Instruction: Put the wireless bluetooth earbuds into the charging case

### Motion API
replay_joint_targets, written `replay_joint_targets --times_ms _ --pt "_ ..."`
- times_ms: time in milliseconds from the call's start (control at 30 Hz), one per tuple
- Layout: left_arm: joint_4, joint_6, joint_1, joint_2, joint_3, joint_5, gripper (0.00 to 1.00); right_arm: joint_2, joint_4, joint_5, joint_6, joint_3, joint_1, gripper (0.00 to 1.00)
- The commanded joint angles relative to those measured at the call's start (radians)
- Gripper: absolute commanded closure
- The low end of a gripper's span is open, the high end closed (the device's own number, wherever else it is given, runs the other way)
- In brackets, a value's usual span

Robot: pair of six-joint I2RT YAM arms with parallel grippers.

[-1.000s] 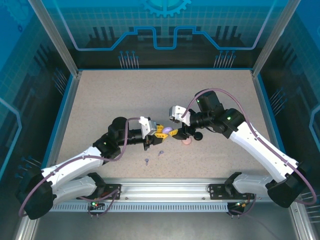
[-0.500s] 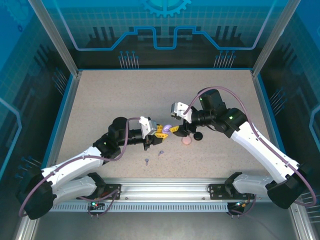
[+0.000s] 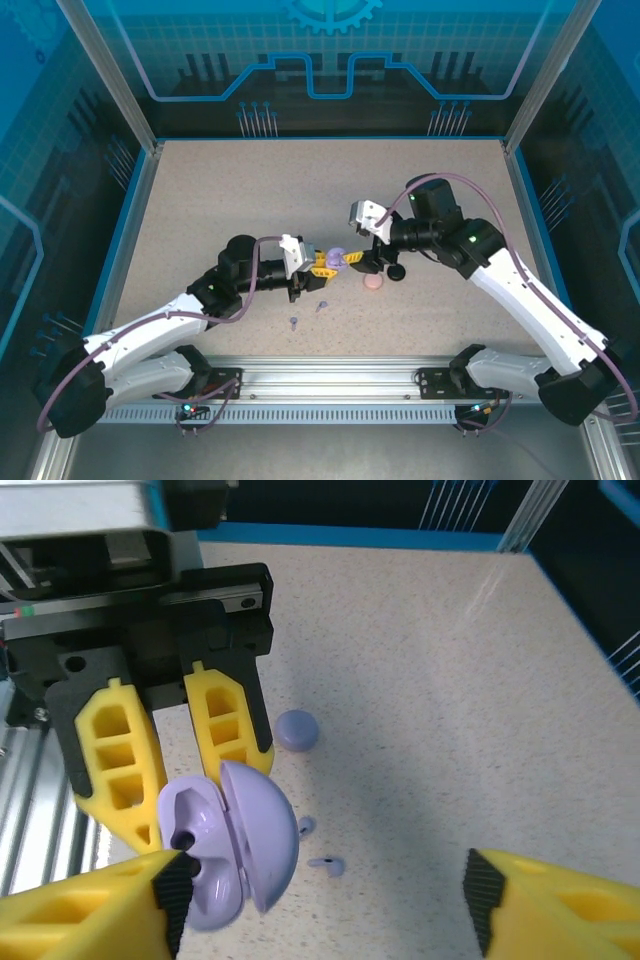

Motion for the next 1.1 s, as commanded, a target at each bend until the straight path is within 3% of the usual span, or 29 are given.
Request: replay_joint_targets --times_ms 0,167,367,567,800,1067 --pt "0.033 0.010 -0.009 -0.039 -0.043 -0.050 0.90 -0.065 0.006 0.070 0.077 0.008 -0.015 0.00" --pt "0.064 -0.012 -0.008 -0.132 -0.119 -0.109 0.93 -0.087 0.003 0.192 0.263 -0.015 -0.034 0.00" --pt "-0.005 -0.037 -0.009 -0.288 -0.176 -0.164 0.94 -0.060 0.080 0.109 0.432 -0.108 -0.059 0.00" --pt "-0.084 -0.050 -0.008 -0.460 -0.199 -0.200 0.94 0.077 0.101 0.171 0.730 -0.163 -0.044 0.02" --pt "-0.188 -0.057 -0.009 -0.582 -0.158 -0.201 0.95 0.336 -0.011 0.262 0.898 -0.057 0.041 0.32" --pt "-0.180 -0.126 -0.008 -0.616 -0.098 -0.176 0.95 0.606 -0.121 0.353 0.946 0.149 0.183 0.50"
